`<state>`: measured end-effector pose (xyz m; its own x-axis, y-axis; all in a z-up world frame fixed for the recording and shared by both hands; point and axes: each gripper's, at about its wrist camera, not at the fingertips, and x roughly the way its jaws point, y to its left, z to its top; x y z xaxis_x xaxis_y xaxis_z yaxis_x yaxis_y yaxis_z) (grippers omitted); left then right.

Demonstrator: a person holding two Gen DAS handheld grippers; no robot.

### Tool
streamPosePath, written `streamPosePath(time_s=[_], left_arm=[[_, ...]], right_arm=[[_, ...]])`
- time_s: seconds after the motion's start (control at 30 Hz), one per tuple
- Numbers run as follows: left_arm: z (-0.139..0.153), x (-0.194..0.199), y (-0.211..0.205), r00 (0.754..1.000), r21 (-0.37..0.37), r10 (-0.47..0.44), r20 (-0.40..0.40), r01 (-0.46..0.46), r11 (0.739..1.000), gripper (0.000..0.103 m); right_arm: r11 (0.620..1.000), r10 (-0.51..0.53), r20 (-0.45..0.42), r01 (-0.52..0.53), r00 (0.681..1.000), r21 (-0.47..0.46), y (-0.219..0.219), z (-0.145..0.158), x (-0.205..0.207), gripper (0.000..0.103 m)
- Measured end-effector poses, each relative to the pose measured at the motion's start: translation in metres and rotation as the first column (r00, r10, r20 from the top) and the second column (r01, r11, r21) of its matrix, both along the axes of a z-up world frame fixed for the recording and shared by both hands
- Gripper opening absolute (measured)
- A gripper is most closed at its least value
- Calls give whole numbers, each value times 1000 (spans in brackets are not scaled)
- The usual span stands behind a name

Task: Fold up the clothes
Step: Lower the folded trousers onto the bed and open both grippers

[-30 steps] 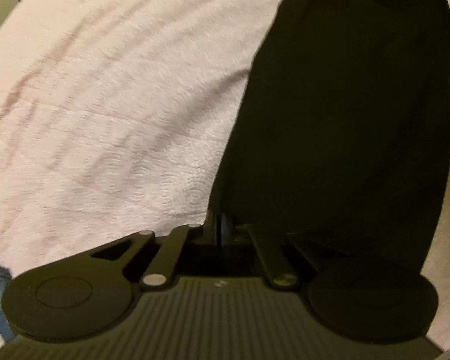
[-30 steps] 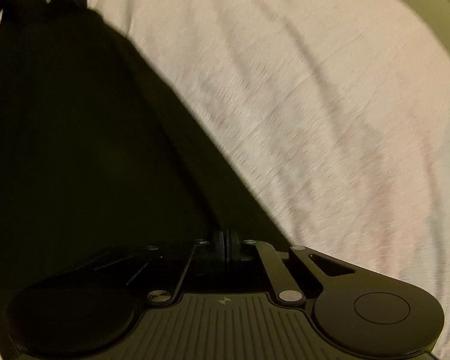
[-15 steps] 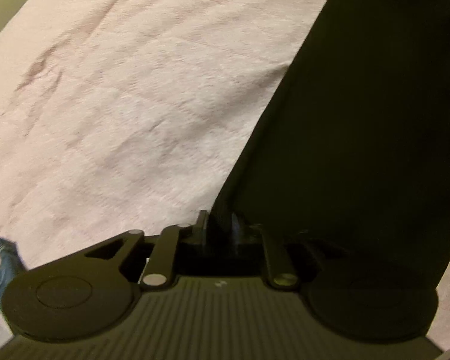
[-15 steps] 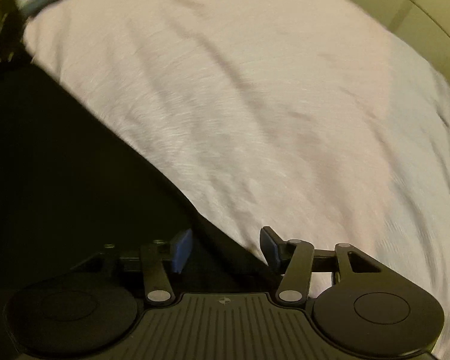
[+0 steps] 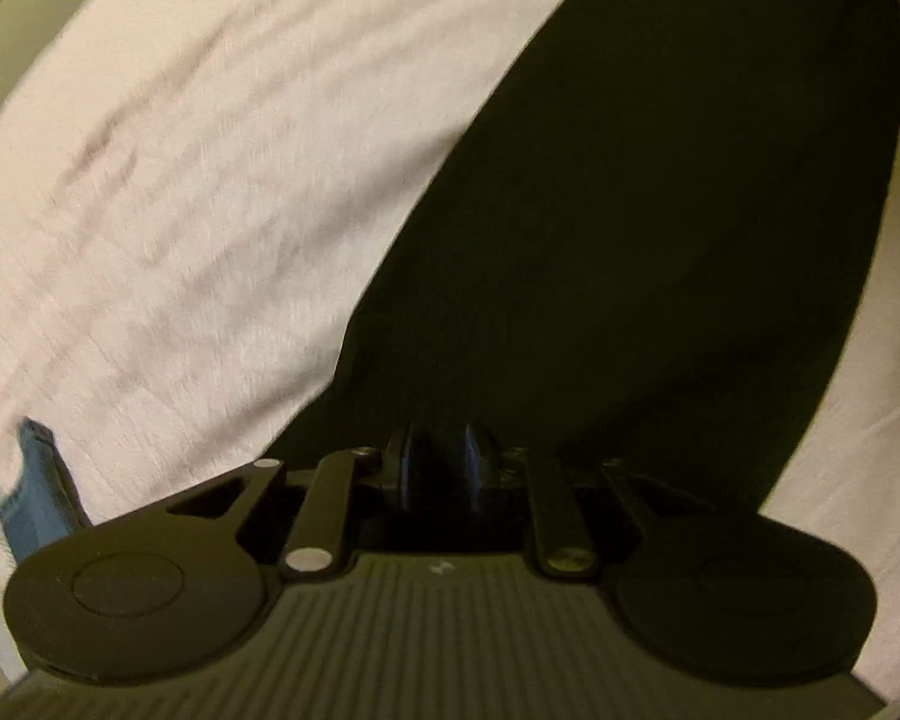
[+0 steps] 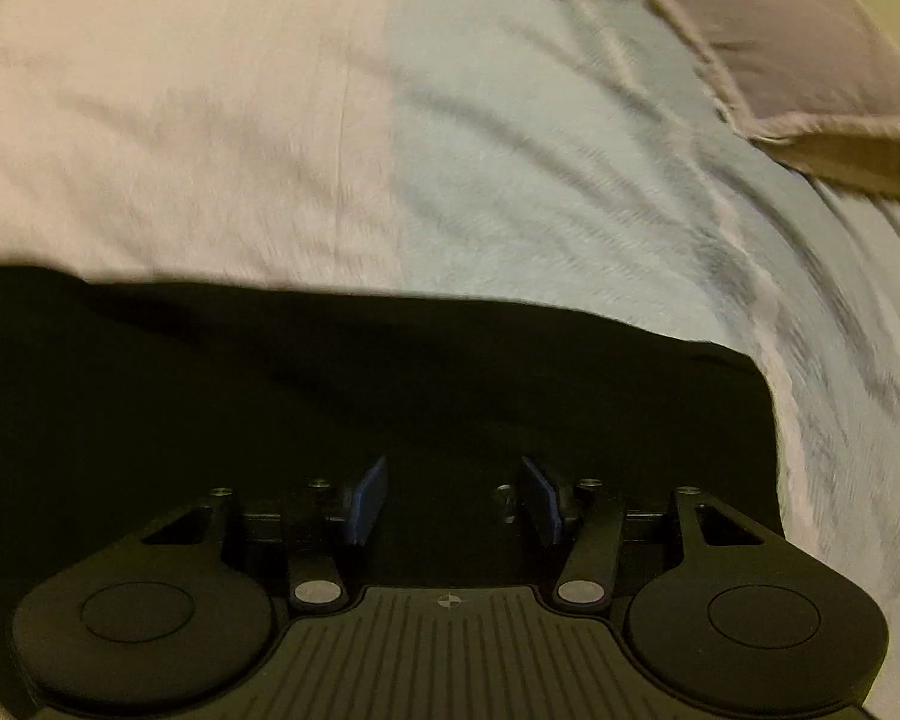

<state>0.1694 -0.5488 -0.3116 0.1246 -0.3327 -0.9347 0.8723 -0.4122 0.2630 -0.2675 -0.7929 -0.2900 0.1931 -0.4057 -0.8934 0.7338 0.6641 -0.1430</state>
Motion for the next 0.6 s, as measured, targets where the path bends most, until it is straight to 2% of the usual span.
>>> streamPosePath(time_s=[0.1,0.17,0.23,0.3,0.37,0.43,0.53,0.57,0.6], left_arm=[[19,-45,3,997,-76,-54,-48,51,996,23],[28,-86,7,986,-122,-138,-92,126,984,28],[33,-130,13,962,-162,-238,-132,216,963,34],[30,-174,20,930,-192,-341,-138,313,930,42],[24,-216,24,896,-211,-427,-122,397,893,43],[10,-241,18,886,-208,-451,-105,424,882,42],[-3,-258,0,893,-185,-437,-107,414,891,25],[-6,-261,-7,896,-176,-429,-110,407,896,8],[-5,-260,-12,901,-170,-420,-109,399,901,4]], right_arm=[[1000,9,103,-11,995,17,33,26,-8,53],[998,27,132,-34,991,52,57,27,-12,53],[995,42,160,-56,986,85,80,29,-16,53],[993,23,182,-43,983,108,99,26,-23,53],[991,4,203,-31,979,130,118,24,-31,53],[988,-16,223,-19,975,153,136,21,-38,53],[983,-54,257,6,965,186,160,20,-46,53],[981,-67,266,16,962,191,165,20,-48,53],[980,-82,276,28,958,197,170,19,-49,53]])
